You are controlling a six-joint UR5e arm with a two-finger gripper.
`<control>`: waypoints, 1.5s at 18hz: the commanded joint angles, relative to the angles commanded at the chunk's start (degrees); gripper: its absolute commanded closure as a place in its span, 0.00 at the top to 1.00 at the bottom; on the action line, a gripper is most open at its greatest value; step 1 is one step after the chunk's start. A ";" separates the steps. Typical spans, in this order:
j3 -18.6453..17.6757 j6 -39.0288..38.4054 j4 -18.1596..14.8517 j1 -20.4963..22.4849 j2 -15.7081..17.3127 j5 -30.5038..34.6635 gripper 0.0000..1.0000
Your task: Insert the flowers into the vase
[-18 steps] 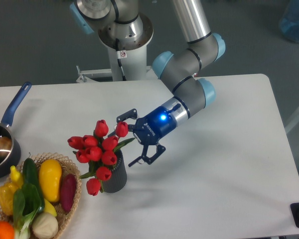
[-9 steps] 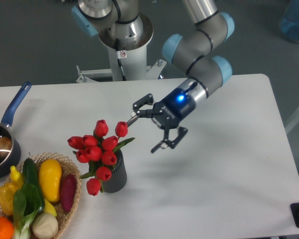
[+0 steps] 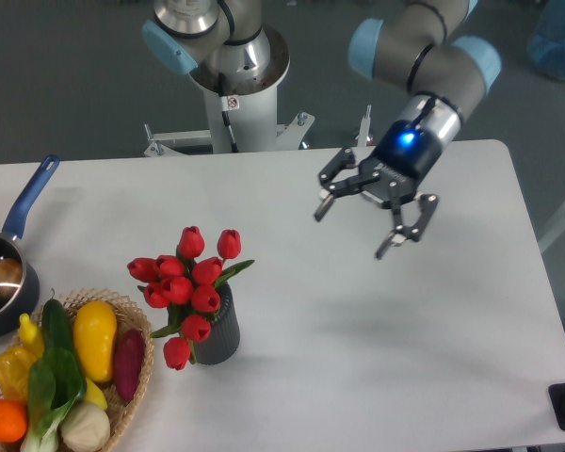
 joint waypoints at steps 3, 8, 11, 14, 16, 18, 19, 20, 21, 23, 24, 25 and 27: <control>1.76 0.70 0.00 1.23 0.79 11.76 1.00; 4.13 0.53 -0.35 1.32 1.23 24.19 1.00; 6.24 -0.61 -2.54 0.62 1.41 33.31 1.00; 10.63 -6.66 -5.62 -2.53 0.53 42.11 1.00; 12.83 -7.91 -6.85 -4.21 -1.22 48.78 1.00; 13.89 -7.65 -7.99 -6.49 -2.45 54.85 1.00; 13.98 -7.65 -8.00 -7.11 -2.81 56.88 1.00; 13.90 -7.56 -8.09 -7.29 -3.16 57.94 1.00; 13.46 -7.56 -8.00 -7.29 -3.86 58.04 1.00; 12.32 -7.38 -7.56 -7.38 -5.26 59.87 1.00; 12.23 -7.30 -7.56 -7.55 -5.79 61.89 1.00; 12.22 -7.29 -7.47 -8.25 -6.06 63.04 1.00; 12.14 -7.29 -7.38 -8.43 -6.24 63.40 1.00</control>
